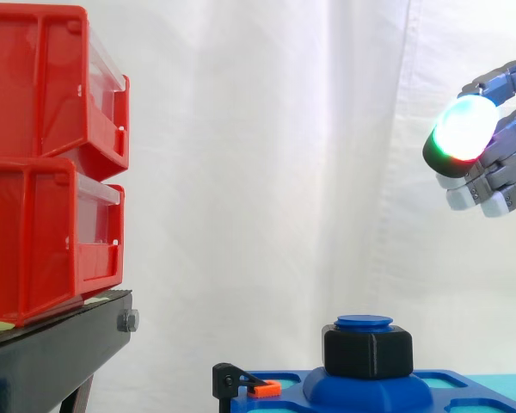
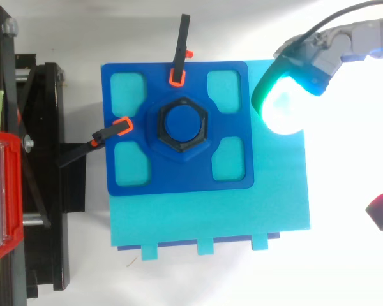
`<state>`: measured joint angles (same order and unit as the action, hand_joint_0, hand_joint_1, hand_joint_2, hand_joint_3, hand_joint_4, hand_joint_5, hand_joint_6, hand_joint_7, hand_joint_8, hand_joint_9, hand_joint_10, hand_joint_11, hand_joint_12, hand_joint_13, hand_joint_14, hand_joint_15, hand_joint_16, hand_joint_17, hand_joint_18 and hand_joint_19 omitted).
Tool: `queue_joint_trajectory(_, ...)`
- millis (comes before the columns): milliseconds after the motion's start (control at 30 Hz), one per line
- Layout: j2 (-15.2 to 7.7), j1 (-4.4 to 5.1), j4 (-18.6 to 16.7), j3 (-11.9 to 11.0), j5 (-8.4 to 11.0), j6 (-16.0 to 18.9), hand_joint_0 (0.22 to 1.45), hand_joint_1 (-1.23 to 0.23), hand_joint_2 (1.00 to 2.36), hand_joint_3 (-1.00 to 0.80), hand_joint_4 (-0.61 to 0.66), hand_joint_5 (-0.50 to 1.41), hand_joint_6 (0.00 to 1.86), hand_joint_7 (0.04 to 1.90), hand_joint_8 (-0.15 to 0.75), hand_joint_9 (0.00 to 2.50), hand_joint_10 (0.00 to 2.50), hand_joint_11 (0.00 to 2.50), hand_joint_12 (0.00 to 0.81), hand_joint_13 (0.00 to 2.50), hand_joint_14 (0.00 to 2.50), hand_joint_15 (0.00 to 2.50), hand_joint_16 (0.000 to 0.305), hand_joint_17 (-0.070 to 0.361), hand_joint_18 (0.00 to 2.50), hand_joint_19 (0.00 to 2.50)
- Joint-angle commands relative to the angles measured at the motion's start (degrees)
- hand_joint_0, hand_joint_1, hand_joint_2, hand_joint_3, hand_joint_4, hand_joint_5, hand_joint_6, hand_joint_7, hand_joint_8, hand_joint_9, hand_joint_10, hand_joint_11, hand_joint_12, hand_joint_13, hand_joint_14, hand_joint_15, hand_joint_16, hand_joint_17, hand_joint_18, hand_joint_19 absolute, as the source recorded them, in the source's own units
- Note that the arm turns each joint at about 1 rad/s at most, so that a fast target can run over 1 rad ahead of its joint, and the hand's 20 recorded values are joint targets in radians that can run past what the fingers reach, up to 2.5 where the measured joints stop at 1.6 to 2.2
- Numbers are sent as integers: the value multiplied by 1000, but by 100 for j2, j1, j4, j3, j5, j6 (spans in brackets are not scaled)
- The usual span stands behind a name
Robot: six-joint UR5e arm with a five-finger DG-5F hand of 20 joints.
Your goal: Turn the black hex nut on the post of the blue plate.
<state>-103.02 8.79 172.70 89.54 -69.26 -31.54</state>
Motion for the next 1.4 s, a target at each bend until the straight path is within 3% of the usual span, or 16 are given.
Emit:
queue_joint_trajectory(0,1,0,0,-6,0,-1,487,-556,1000,-500,217,-222,502,760,276,288,0,0,425,210,0,0,64,144,179,122)
queue_joint_trajectory(133,1,0,0,-6,0,-1,478,-471,1000,-500,182,-244,502,746,241,83,0,0,414,6,0,0,63,142,0,171)
queue_joint_trajectory(233,1,0,0,-6,0,-1,467,-443,1000,-500,183,-256,502,711,235,0,0,0,412,0,0,0,63,143,0,115)
queue_joint_trajectory(533,1,0,0,-6,0,-1,451,-410,1000,-500,119,-273,502,679,196,0,0,0,380,0,0,0,63,141,0,96)
queue_joint_trajectory(1367,1,27,0,-6,-8,8,460,-416,1000,-500,154,-267,501,655,194,0,0,0,374,0,0,0,61,138,0,46)
